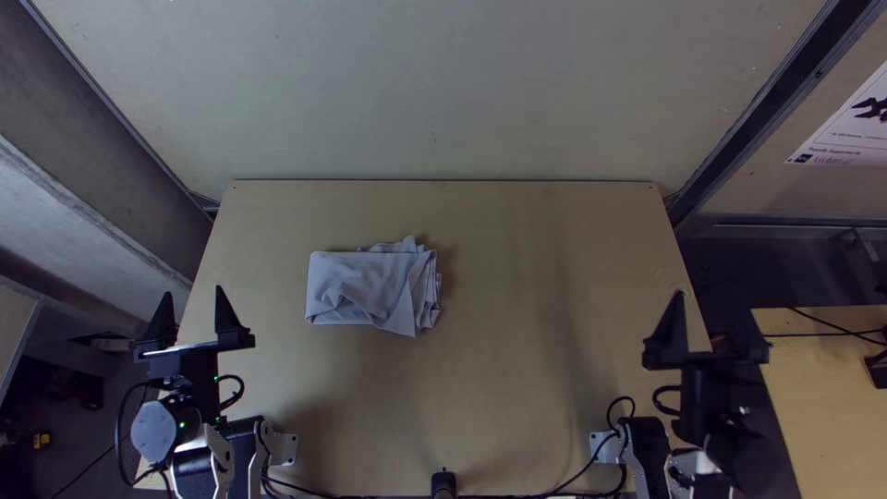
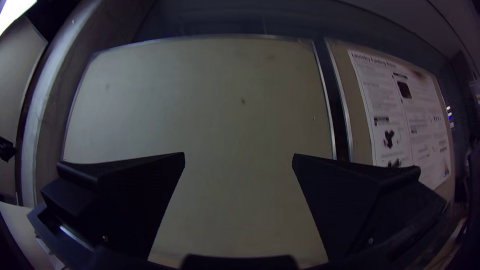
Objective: Fold the t-shirt
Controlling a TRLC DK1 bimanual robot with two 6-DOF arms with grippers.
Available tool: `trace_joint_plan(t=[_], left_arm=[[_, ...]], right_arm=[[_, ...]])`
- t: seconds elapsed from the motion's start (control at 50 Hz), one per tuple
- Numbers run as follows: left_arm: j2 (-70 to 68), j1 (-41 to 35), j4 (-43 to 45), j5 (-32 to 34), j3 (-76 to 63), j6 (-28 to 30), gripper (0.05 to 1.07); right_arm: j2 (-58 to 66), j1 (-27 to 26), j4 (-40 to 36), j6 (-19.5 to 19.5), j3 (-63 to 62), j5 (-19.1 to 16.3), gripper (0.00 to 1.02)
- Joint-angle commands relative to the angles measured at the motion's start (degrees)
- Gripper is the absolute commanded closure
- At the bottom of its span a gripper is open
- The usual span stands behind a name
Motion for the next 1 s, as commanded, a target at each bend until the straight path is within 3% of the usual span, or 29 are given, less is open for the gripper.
trace_joint_plan(t=[0.0,0.14,0.22,0.3,0.46,0.52,0.98], left_arm=[[-1.0,0.1,3.7,0.3,-4.6,0.9,0.1],[-1.0,-1.2,10.1,0.4,-10.6,0.8,0.1],[-1.0,-2.6,18.4,0.5,-15.7,1.4,0.1],[-1.0,-4.4,18.5,0.7,-17.3,1.6,0.1],[-1.0,-6.7,5.3,0.7,-17.6,1.6,0.1],[-0.8,-6.2,-5.0,0.5,-17.1,6.3,0.1],[-0.8,-2.8,-4.8,-1.0,-17.1,8.0,0.1]], right_arm=[[-0.5,-0.4,3.6,1.3,-6.0,0.8,0.04],[-0.5,-0.5,6.3,1.6,-14.2,0.8,0.03],[-0.5,-0.6,6.4,2.5,-18.2,0.8,0.04],[-0.5,-0.7,4.8,2.8,-20.6,1.0,0.04],[-0.4,-1.9,-9.3,5.1,-20.6,1.3,0.04],[-0.4,-1.9,-12.6,4.6,-20.4,1.3,0.04],[-0.2,-1.7,-13.3,4.2,-20.2,1.3,0.04]])
